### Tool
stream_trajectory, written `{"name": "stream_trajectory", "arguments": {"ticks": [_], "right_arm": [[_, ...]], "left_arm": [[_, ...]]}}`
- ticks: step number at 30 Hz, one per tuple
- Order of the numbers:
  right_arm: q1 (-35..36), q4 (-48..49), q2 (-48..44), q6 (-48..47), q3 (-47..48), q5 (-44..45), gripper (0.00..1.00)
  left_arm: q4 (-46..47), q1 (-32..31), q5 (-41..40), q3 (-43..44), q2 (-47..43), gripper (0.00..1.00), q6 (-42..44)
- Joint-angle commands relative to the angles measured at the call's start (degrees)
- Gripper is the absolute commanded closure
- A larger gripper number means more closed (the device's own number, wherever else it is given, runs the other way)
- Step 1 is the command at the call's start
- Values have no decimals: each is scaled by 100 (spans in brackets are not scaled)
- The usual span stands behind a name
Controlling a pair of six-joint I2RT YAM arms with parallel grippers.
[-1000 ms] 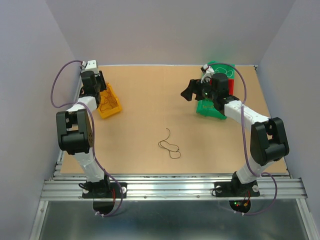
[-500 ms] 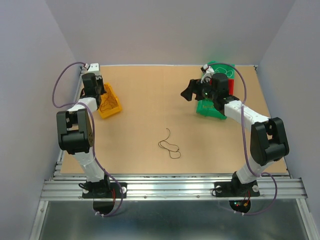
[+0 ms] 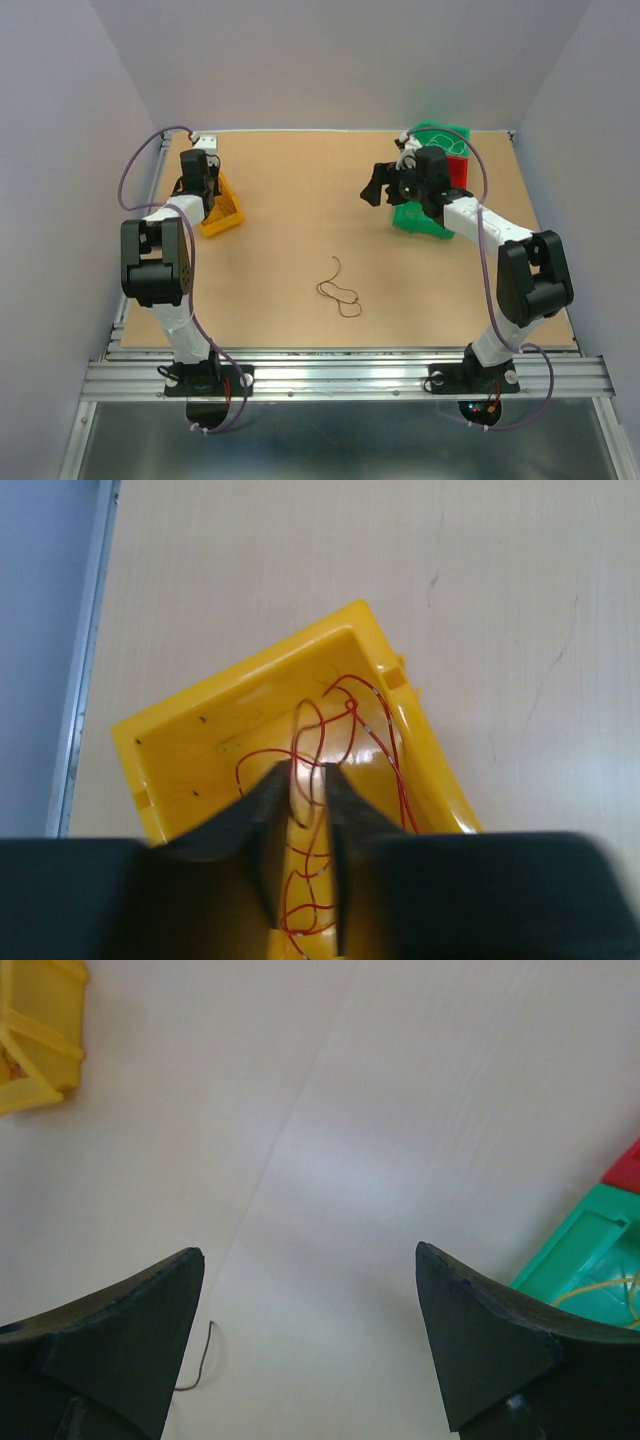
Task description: Untangle the cables
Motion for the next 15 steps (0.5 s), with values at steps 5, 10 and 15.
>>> {"name": "stream_trajectory", "arguments": {"ticks": [5,10,15], "right_arm": [[1474,-1750,395,-764,858,1526,0],[2256,-1962,202,-889,473,2089,0],[2671,-2067,166,-678,15,2616,0]], "left_arm": [[96,-37,-123,-69,-444,49,263],[280,-37,-9,-306,-874,39,237],[666,-46,237,-807,-1593,29,228]]}}
